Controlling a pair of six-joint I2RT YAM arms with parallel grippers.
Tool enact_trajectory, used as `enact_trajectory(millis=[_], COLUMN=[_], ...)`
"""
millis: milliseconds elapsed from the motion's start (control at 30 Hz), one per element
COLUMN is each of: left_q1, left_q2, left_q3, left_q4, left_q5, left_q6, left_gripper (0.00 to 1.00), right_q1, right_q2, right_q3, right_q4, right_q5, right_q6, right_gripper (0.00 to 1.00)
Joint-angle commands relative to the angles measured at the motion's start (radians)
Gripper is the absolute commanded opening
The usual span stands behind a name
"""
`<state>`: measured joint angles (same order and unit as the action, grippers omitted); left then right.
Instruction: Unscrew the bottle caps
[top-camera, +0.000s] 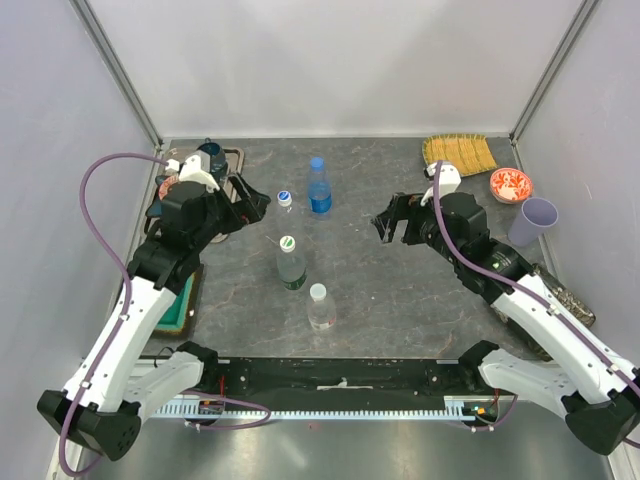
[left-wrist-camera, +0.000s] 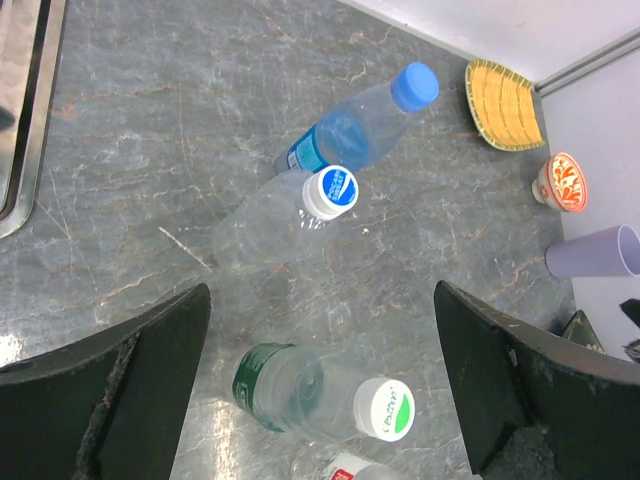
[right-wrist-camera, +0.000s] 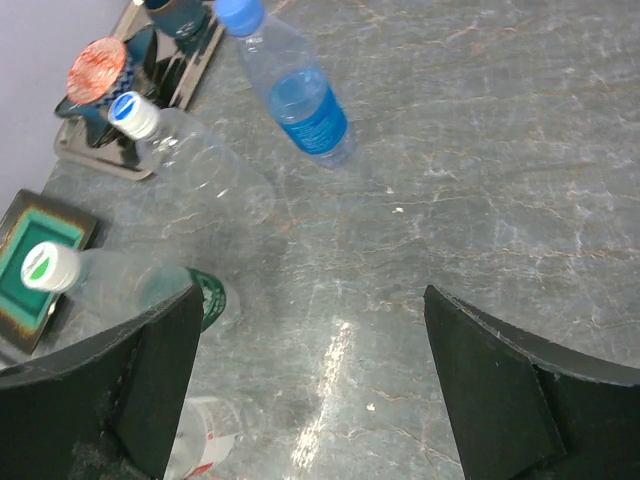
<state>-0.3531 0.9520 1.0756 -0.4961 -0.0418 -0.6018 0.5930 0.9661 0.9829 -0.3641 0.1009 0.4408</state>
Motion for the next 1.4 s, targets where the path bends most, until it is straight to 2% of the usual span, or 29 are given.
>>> enact_trajectory(millis=[0, 100, 167, 200, 333, 567, 900, 1367], left_q1=[0.003, 0.003, 0.003, 0.003, 0.003, 0.003, 0.005, 0.003], left_q2=[-0.048, -0.067, -0.078, -0.082, -0.111, -0.173, -0.202, -0.226], left_q3=[-0.045, -0.063, -0.072, -0.074, -0.082, -0.097, -0.126, -0.155], left_q4=[0.050, 0.044, 0.039, 0.039, 0.039, 0.033, 0.025, 0.021], left_q5=[0.011, -0.003, -0.018, -0.017, -0.013, -0.023, -0.023, -0.015], left_q6=[0.007, 0.020, 0.037, 0.048, 0.076, 0.094, 0.094, 0.088], left_gripper=[0.99, 1.00, 1.00, 1.00, 1.00, 1.00, 0.99, 0.98], right_q1=[0.076, 0.187, 0.305, 0.396, 0.557, 0.608, 0.636, 0.660], right_q2=[-0.003, 0.037, 0.074, 0.116, 0.203, 0.237, 0.269, 0.287], right_q3=[0.095, 0.160, 0.219, 0.236, 0.267, 0.198, 0.137, 0.131], right_q4=[-0.033, -0.065, -0.113, -0.128, -0.168, -0.125, -0.041, -0.019], right_q5=[-0.024, 0.028, 0.078, 0.147, 0.270, 0.270, 0.235, 0.269], right_q6=[-0.086, -0.105, -0.129, -0.137, -0.160, -0.108, -0.071, -0.051], right_gripper=[0.98, 0.98, 0.98, 0.98, 0.98, 0.98, 0.88, 0.88])
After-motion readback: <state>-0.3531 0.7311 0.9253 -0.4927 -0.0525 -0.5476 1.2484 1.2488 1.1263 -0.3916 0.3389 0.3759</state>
